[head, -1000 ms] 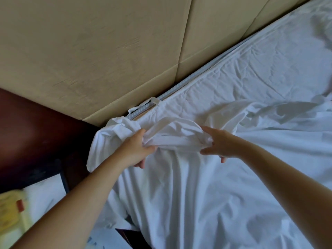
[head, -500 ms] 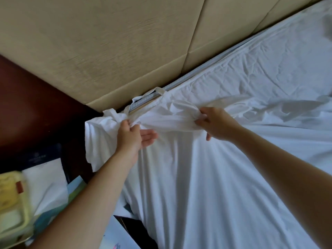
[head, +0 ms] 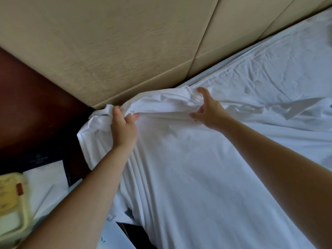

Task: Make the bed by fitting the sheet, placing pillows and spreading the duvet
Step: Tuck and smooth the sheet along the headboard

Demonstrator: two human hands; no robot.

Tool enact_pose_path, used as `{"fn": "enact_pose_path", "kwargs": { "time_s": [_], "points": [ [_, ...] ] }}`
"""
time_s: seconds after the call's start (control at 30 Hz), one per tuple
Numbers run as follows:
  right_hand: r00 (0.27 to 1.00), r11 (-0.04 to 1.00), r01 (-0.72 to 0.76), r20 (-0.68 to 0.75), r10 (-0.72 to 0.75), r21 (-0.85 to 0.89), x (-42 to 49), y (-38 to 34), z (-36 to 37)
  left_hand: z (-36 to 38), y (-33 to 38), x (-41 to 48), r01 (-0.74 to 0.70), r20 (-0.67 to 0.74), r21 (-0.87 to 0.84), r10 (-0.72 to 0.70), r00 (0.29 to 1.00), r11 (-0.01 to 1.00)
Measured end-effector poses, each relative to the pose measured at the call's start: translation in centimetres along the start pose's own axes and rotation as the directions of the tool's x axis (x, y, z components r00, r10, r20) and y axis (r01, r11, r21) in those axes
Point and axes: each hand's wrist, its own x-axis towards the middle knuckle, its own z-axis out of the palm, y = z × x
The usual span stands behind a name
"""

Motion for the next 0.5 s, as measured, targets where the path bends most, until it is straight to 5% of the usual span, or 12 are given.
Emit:
{"fn": "enact_pose_path", "kwargs": {
  "time_s": [0.23,0.37,0.5],
  "points": [
    [0.966,0.967,-0.178,0.221,0.137,0.182,2.8,-0.9,0.9,-1.3,0.3,2.1,-0.165,0.053,0.259,0.157,0.986,0.952],
    [0.997,0.895,-0.065,0.064,0.040,0.442,3.7,-1.5,-0.2,-1.5,0.2,2.0,-0.251,0.104,0.302,0.230,0.968,0.920],
    [0.993,0.889,0.066,-0.115,-0.015,0.454,5.1,-2.6,-1.8,-0.2,0.5,2.1,-0.312,0.156,0.314,0.276,0.949,0.897]
  ]
}}
